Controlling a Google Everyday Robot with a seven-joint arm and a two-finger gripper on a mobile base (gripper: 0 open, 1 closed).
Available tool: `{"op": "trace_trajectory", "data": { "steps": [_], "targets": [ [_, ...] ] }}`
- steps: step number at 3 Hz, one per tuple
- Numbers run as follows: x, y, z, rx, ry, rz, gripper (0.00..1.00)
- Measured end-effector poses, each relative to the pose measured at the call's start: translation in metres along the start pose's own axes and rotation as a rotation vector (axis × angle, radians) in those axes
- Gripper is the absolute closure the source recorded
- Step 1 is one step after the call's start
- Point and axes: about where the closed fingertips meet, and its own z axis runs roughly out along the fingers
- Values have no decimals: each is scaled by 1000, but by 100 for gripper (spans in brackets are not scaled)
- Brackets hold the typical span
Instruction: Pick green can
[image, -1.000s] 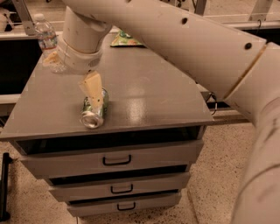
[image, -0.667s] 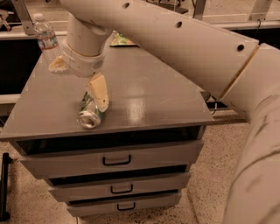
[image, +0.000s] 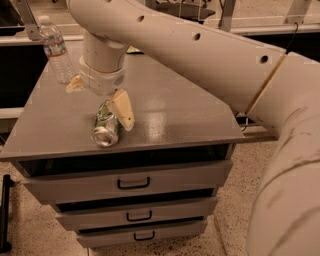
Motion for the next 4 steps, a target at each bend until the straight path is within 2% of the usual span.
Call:
{"op": "trace_trajectory", "data": {
  "steps": [1, 2, 3, 4],
  "targets": [
    [2, 7, 12, -56, 21, -26, 0],
    [7, 16, 19, -110, 46, -42, 18],
    [13, 21, 16, -133, 66, -42, 40],
    [18, 22, 2, -113, 76, -17, 64]
  ]
}}
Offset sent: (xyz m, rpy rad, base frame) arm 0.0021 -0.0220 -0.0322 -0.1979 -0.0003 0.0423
